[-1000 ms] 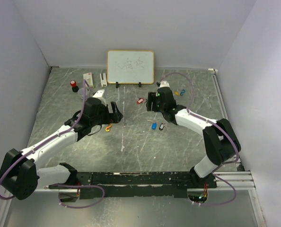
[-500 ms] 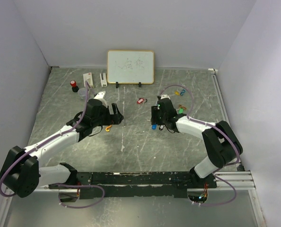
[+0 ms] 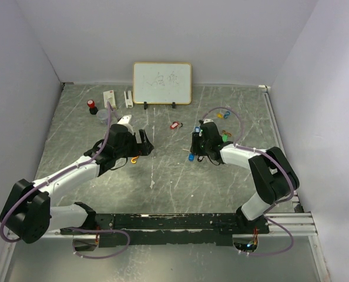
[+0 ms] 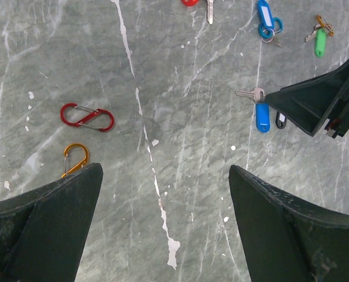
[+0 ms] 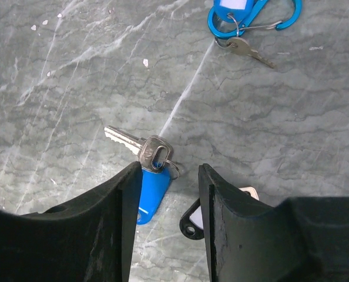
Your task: Put the keys on the keyring
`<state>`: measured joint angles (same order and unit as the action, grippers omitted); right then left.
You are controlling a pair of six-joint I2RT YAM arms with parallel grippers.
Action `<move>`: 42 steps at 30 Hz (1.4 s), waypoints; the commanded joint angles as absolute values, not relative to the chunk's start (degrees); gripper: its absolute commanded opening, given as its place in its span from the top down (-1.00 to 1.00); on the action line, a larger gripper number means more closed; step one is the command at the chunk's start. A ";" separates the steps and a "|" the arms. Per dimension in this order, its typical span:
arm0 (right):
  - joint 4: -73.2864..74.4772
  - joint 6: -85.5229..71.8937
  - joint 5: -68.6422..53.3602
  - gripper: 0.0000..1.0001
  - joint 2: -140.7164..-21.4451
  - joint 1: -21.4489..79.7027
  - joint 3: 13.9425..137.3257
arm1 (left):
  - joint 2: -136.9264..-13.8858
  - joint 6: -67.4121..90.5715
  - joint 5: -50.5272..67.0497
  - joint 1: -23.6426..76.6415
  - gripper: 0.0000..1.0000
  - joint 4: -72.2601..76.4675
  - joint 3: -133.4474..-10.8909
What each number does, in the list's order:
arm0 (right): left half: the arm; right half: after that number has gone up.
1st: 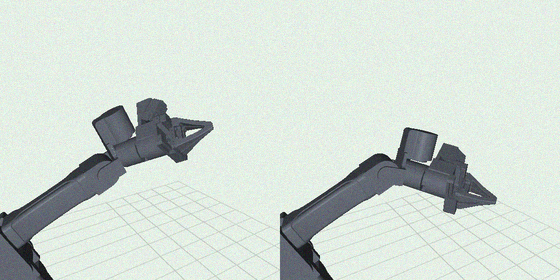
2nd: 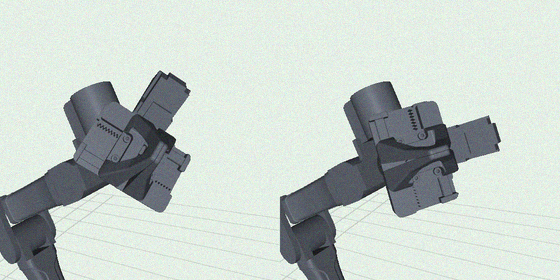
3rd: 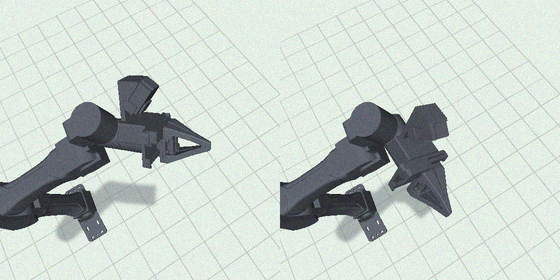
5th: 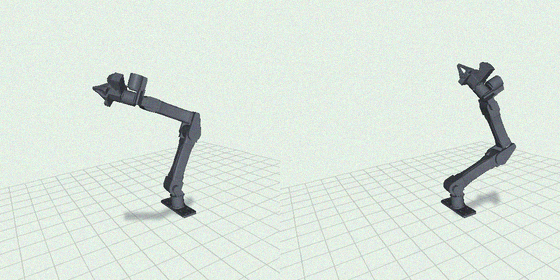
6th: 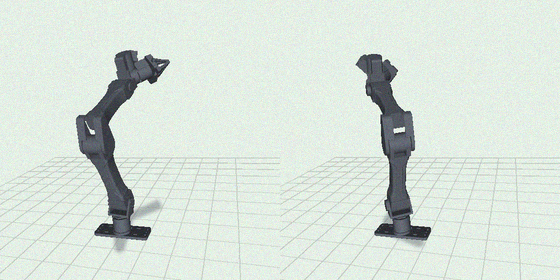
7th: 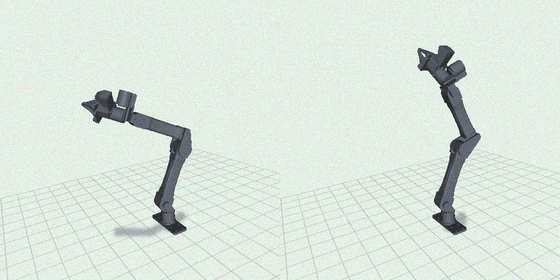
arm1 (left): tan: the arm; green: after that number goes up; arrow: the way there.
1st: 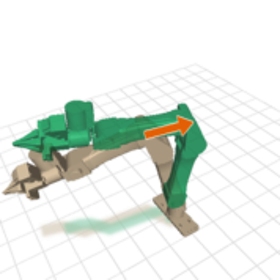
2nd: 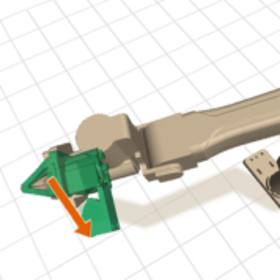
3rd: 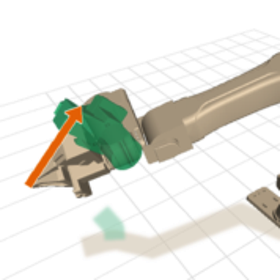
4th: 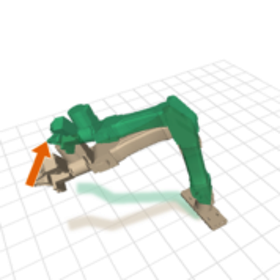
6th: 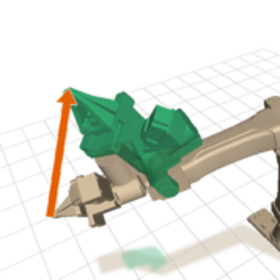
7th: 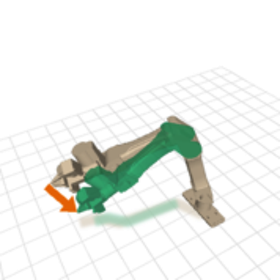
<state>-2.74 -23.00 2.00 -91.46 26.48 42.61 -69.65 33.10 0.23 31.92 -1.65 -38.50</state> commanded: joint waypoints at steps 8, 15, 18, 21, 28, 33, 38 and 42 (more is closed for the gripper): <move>-5.19 -23.18 -1.12 0.24 -93.28 26.10 42.11 | -70.58 33.79 1.05 31.54 -1.00 1.05 -38.41; -5.31 -23.12 -1.22 0.32 -93.50 26.10 41.85 | -70.25 33.60 0.52 31.47 -1.00 0.53 -38.41; -5.48 -23.13 -1.14 0.41 -93.22 26.08 41.60 | -70.17 33.59 0.23 31.52 -1.00 0.19 -38.32; -5.69 -23.38 -0.80 0.52 -92.63 26.08 41.36 | -69.99 33.52 0.00 31.52 -1.00 -0.08 -38.28; -5.10 -23.19 -0.10 0.88 -91.68 26.07 41.92 | -69.99 33.44 -0.03 31.49 -1.00 0.46 -37.79; -5.01 -22.77 0.41 0.99 -89.79 26.10 41.97 | -70.82 33.16 0.22 31.48 -1.00 0.82 -37.96; -5.26 -22.97 0.52 1.00 -86.77 26.19 41.04 | -71.59 33.39 0.81 31.52 -1.00 1.21 -38.36; -4.41 -22.58 1.07 1.00 -85.44 26.27 41.07 | -71.06 33.54 0.57 31.55 -1.00 1.89 -37.81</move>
<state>-4.51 -23.24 -0.08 -87.31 26.37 41.63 -71.37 33.45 0.25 31.90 -0.86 -38.11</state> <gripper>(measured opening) 0.006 1.000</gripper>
